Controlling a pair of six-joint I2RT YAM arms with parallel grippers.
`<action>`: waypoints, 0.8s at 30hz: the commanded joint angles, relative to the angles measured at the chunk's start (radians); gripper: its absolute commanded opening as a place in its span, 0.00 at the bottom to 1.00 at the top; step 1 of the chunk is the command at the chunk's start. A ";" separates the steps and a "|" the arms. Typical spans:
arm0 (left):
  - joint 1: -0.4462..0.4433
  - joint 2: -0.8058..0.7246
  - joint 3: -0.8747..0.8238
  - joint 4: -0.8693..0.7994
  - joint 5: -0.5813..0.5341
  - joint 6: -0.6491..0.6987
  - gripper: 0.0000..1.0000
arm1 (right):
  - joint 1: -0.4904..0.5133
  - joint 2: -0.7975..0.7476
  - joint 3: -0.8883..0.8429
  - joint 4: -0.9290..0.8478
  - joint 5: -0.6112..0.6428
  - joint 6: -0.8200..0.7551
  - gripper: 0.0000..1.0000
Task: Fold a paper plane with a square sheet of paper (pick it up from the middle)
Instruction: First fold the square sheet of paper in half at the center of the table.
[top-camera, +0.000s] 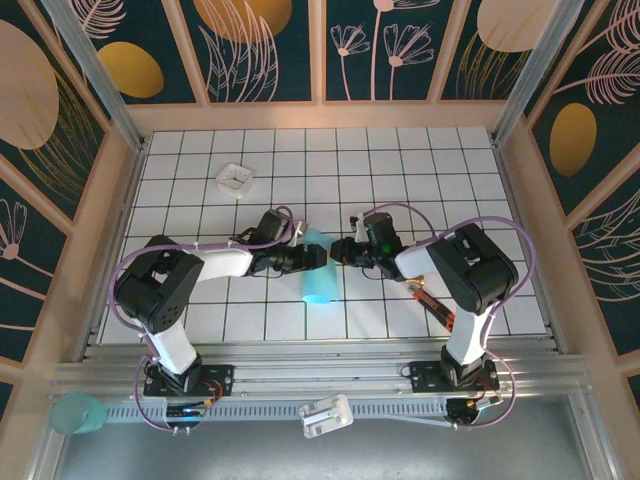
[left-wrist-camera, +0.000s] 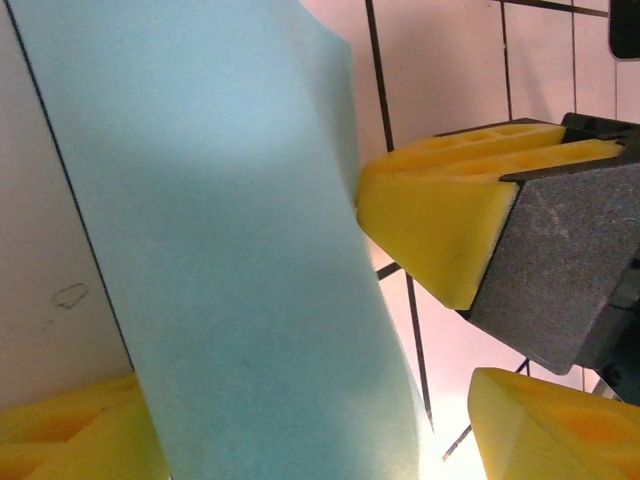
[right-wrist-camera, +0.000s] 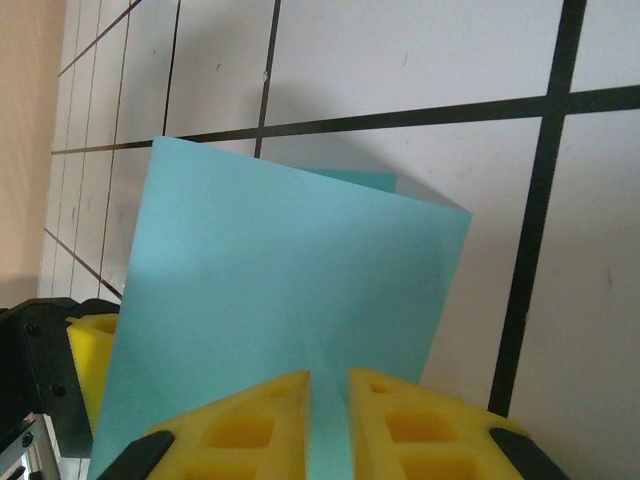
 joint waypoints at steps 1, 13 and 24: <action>0.017 0.017 -0.008 -0.180 -0.166 0.030 0.77 | 0.012 0.026 0.020 0.013 -0.004 0.008 0.17; -0.023 0.004 0.025 -0.225 -0.144 -0.005 0.77 | 0.012 0.034 0.020 0.012 0.002 0.008 0.15; -0.036 0.024 0.029 -0.183 -0.146 -0.011 0.49 | 0.020 0.035 0.052 0.022 -0.024 0.009 0.16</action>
